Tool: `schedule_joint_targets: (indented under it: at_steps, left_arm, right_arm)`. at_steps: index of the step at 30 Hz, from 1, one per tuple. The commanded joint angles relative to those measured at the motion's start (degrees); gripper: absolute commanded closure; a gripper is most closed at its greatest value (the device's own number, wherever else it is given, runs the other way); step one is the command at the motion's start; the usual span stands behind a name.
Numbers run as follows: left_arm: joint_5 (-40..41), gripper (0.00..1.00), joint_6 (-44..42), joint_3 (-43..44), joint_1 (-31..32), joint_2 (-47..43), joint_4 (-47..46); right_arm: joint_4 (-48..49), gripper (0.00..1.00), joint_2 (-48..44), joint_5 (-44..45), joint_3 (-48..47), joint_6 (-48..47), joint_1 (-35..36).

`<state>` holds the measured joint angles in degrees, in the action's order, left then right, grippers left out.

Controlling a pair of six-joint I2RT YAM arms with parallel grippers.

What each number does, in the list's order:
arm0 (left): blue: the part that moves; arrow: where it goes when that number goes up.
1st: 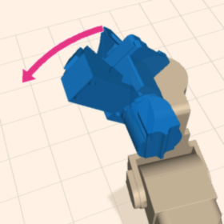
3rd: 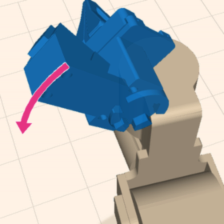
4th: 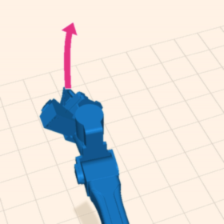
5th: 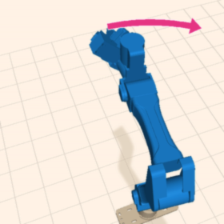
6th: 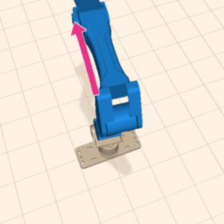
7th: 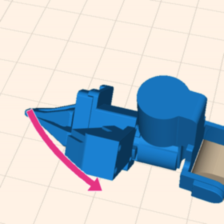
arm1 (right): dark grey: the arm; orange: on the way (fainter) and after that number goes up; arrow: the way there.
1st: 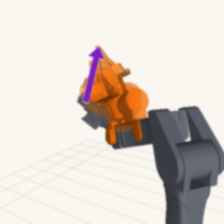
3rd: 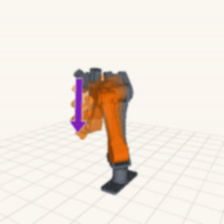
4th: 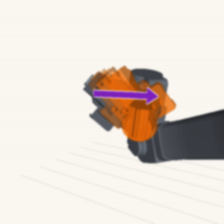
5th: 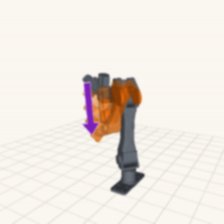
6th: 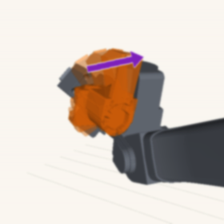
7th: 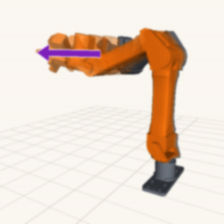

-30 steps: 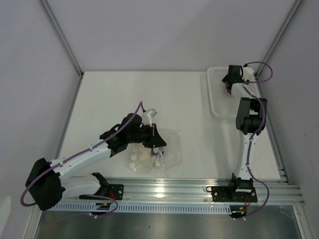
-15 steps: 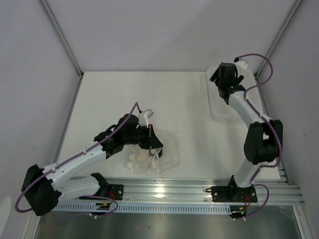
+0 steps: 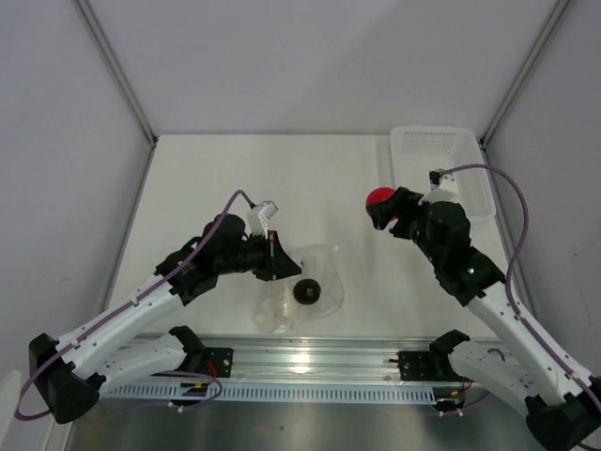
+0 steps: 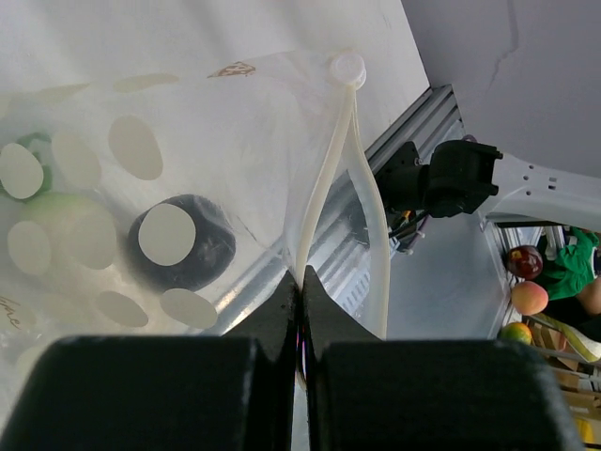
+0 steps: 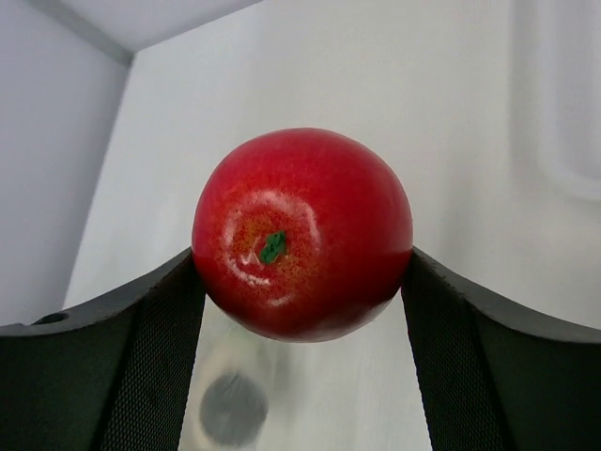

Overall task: Place the food in the zip-top bag and seal the zipper
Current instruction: Place the fake fruit in the zipper food storage bag.

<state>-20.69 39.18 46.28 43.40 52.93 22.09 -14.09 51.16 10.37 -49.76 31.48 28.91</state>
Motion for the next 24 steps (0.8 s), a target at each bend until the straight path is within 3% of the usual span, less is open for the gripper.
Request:
schedule_joint_targets:
  at_steps: [1,7,13,17,24]
  left_arm:
    - [-1.46,1.0,1.86,-0.23,0.28,-0.98,-3.0]
    - [-4.01,0.99,3.8,-1.02,0.37,-0.37,-7.49]
    - [-6.46,0.99,4.85,-2.42,0.37,-0.28,-10.57]
    - [-6.38,0.99,4.94,-4.0,0.37,-1.51,-11.01]
    - [-6.47,0.99,6.35,-6.73,0.37,-4.85,-13.47]
  right_arm:
    - [-2.69,1.0,-6.85,-8.78,2.47,0.15,5.18]
    - [-2.7,1.0,-13.88,-12.66,4.75,-2.12,20.01]
    - [-4.1,1.0,-12.93,-11.96,5.02,-4.59,32.42]
    - [-3.84,1.0,-9.86,-3.98,4.76,-5.29,43.39]
    - [-7.61,0.96,-2.65,6.93,3.27,-5.56,53.18]
